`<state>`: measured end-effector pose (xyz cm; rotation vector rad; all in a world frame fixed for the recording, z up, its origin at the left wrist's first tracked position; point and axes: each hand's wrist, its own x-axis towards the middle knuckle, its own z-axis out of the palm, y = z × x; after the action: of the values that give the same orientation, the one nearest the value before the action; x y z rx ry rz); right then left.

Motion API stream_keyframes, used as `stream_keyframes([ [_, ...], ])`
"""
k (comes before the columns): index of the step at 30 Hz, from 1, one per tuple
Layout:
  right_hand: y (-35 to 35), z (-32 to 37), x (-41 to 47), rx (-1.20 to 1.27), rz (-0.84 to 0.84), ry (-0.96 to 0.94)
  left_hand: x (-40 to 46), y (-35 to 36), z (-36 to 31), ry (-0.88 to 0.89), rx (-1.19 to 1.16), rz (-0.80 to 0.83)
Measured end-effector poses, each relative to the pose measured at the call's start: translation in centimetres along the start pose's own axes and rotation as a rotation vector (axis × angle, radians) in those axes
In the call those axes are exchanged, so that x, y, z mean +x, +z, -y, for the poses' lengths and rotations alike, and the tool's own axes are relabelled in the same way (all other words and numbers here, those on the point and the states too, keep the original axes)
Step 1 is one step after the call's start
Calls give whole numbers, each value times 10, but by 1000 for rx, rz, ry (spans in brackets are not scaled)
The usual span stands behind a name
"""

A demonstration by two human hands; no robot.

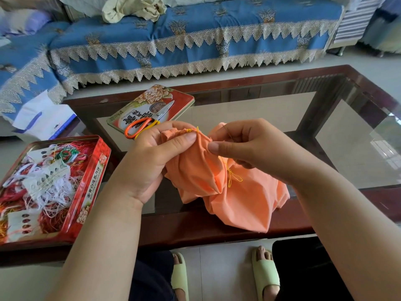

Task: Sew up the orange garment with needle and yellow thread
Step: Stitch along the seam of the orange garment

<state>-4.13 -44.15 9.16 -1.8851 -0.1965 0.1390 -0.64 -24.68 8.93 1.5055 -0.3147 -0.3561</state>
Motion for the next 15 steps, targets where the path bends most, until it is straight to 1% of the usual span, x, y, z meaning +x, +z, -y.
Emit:
stream_keyframes([
  [2,0,0,1,-7,-37,-21,-1,2,0,3,10,-12],
  [6,2,-3,3,-105,-123,-95,0,1,2,-9,104,-46],
  [9,3,-4,2,-138,-127,-140,2,0,6,-21,173,-42],
  [12,3,-2,1,-159,-112,-183,4,1,6,-36,201,-93],
  [15,1,-3,0,-170,-103,-199,4,-3,8,-44,269,-64],
])
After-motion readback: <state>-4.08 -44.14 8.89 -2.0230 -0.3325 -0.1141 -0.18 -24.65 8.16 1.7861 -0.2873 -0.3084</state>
